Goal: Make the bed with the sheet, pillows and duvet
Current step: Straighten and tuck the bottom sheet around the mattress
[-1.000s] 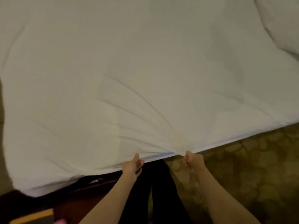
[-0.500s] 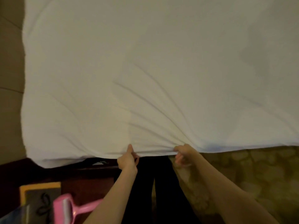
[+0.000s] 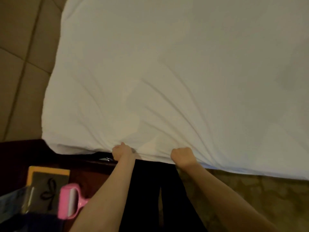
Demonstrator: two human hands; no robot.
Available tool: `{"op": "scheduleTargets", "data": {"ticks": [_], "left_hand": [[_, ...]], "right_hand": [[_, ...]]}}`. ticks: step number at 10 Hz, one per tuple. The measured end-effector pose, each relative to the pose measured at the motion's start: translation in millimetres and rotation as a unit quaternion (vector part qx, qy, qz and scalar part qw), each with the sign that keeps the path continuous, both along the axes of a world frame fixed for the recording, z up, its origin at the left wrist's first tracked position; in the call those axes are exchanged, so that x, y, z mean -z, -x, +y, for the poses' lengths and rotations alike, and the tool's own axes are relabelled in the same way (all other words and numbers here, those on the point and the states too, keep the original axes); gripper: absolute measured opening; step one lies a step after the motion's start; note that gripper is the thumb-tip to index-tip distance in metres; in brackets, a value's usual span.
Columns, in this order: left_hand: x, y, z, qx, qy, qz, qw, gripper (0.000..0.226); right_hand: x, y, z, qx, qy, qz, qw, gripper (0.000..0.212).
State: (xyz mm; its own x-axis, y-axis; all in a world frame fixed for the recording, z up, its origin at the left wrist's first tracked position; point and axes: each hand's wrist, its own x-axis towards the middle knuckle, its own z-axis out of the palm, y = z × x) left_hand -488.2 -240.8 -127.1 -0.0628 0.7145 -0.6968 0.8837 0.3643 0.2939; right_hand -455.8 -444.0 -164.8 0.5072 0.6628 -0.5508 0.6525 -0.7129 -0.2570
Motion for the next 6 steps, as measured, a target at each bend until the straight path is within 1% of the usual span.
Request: {"op": "scheduleTargets", "data": {"ticks": [1, 2, 3, 4, 5, 6], "left_hand": [[27.6, 9.2, 12.5, -0.010, -0.045, 0.049, 0.998, 0.046], [14.0, 9.0, 19.4, -0.131, -0.038, 0.049, 0.989, 0.074], [14.9, 18.4, 31.2, -0.077, -0.043, -0.012, 0.996, 0.074], [26.7, 37.9, 43.9, 0.024, -0.054, -0.015, 0.998, 0.048], [25.7, 48.2, 48.6, 0.096, -0.082, -0.056, 0.990, 0.032], [24.5, 62.4, 58.5, 0.144, -0.107, -0.077, 0.981, 0.027]], "right_hand": [[-24.2, -1.8, 7.5, -0.090, 0.138, 0.107, 0.981, 0.052], [-41.7, -8.4, 15.3, -0.112, 0.108, 0.064, 0.986, 0.067], [-38.4, -10.0, 19.5, -0.193, 0.147, 0.067, 0.968, 0.017], [-35.2, -9.3, 23.3, -0.206, 0.163, 0.126, 0.957, 0.024], [-38.0, -11.7, 26.3, -0.197, 0.158, 0.132, 0.958, 0.024], [-33.4, -12.1, 24.5, -0.154, 0.172, 0.132, 0.964, 0.025]]}}
